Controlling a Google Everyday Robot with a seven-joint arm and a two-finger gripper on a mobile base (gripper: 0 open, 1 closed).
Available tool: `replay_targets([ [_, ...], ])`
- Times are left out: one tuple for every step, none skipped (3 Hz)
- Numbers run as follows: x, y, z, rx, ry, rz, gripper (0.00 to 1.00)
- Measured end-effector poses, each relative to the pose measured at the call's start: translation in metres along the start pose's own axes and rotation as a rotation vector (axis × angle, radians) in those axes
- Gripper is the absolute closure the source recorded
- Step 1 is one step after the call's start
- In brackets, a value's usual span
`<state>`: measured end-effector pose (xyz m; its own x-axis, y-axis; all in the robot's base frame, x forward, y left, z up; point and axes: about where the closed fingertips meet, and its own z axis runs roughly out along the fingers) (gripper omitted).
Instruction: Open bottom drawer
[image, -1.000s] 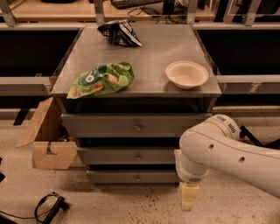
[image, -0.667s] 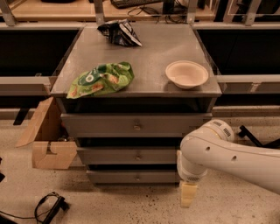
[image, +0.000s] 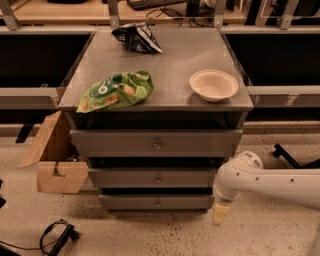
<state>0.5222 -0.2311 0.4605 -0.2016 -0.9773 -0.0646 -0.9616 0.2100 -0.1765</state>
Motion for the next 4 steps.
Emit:
replay_targets([
  [0.009, -0.007, 0.043, -0.008, 0.003, 0.009, 0.00],
  [0.009, -0.007, 0.043, -0.008, 0.003, 0.009, 0.00],
  [0.003, 0.007, 0.071, -0.011, -0.002, -0.012, 0.00],
  [-0.006, 0.027, 0.122, -0.008, -0.030, -0.051, 0.00],
])
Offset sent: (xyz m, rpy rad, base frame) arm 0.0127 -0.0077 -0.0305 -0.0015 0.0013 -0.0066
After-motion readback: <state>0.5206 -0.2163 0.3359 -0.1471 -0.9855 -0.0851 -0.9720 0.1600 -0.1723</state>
